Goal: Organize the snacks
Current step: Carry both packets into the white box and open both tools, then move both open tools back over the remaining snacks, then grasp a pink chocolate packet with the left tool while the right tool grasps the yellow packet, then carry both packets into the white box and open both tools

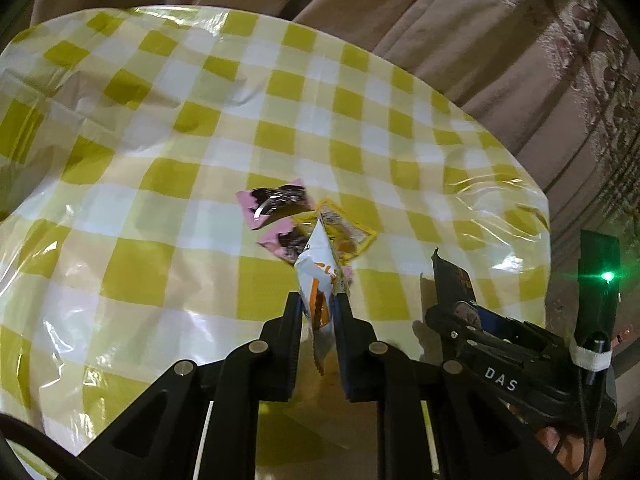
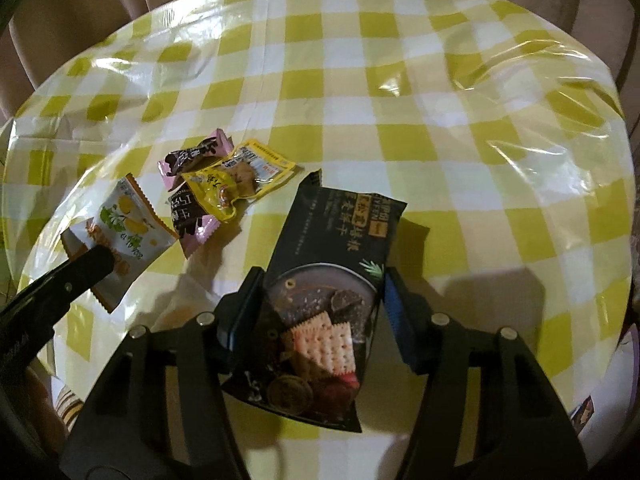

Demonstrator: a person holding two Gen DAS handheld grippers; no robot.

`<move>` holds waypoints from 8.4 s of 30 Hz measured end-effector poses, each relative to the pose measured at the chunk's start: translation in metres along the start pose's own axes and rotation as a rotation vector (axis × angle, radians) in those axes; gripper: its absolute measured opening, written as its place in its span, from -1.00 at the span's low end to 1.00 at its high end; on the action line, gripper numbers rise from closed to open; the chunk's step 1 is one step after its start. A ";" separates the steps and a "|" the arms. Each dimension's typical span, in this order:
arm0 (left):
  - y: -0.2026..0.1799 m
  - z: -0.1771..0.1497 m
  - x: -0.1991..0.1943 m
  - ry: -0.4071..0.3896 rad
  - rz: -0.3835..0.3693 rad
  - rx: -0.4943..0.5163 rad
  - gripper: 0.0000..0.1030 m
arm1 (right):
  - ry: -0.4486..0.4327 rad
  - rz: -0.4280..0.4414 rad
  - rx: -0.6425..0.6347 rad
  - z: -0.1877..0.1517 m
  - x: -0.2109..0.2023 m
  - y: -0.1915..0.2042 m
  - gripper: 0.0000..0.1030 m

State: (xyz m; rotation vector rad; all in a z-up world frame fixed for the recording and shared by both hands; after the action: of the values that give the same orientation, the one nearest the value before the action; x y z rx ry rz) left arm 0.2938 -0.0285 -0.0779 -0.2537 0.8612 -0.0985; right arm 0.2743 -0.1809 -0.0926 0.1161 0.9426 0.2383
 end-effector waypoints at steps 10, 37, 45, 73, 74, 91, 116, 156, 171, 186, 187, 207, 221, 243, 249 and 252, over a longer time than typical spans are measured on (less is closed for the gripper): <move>-0.075 -0.011 -0.021 0.008 -0.083 0.108 -0.68 | -0.062 0.000 0.038 -0.015 -0.055 -0.048 0.21; -0.381 -0.213 0.008 0.492 -0.377 0.695 -0.68 | 0.027 -0.236 0.411 -0.194 -0.146 -0.332 0.21; -0.391 -0.242 0.033 0.580 -0.296 0.778 -0.67 | 0.077 -0.223 0.450 -0.216 -0.134 -0.343 0.22; -0.211 -0.070 0.029 0.268 -0.104 0.317 -0.03 | 0.041 -0.121 0.254 -0.122 -0.126 -0.238 0.47; -0.190 -0.056 0.031 0.255 -0.082 0.274 -0.03 | 0.042 -0.107 0.242 -0.115 -0.122 -0.228 0.49; 0.004 0.081 0.103 0.202 0.112 0.194 0.14 | 0.074 0.114 0.078 -0.001 -0.028 -0.075 0.58; -0.005 0.043 0.116 0.301 -0.013 0.301 -0.38 | 0.201 0.294 -0.149 0.087 0.124 0.050 0.67; 0.050 -0.006 0.023 0.160 -0.047 -0.106 -0.47 | 0.341 0.333 -0.870 0.053 0.125 0.086 0.76; 0.054 -0.005 0.025 0.161 -0.053 -0.128 -0.47 | 0.307 0.345 -0.766 0.046 0.115 0.080 0.39; 0.021 -0.013 0.013 0.157 -0.087 -0.077 -0.47 | 0.229 0.282 -0.591 0.011 0.062 0.035 0.32; 0.017 -0.014 0.012 0.156 -0.091 -0.070 -0.47 | 0.226 0.279 -0.576 0.007 0.057 0.029 0.32; -0.149 -0.078 -0.020 0.221 -0.247 0.213 -0.47 | 0.062 0.148 -0.154 -0.064 -0.079 -0.117 0.31; -0.327 -0.177 -0.022 0.408 -0.431 0.572 -0.47 | 0.046 -0.046 0.112 -0.158 -0.154 -0.255 0.31; -0.411 -0.265 0.037 0.616 -0.323 0.803 -0.47 | 0.058 -0.197 0.307 -0.219 -0.168 -0.335 0.31; -0.413 -0.269 0.048 0.641 -0.301 0.782 -0.44 | 0.070 -0.193 0.332 -0.223 -0.164 -0.339 0.34; -0.409 -0.265 0.047 0.640 -0.296 0.761 -0.13 | 0.067 -0.184 0.343 -0.223 -0.165 -0.339 0.37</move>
State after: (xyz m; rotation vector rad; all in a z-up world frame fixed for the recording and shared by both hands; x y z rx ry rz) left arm 0.1293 -0.4798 -0.1718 0.3945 1.3451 -0.7986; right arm 0.0516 -0.5515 -0.1613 0.3369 1.0483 -0.0924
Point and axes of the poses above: each gripper's, at about its wrist camera, not at the fingertips, and x roughly the way its jaws point, y to its left, z to its top, the point moved 10 cm from there along x, roughly the way its jaws point, and after that the axes turned 9 degrees about z, right-handed, at the moved point
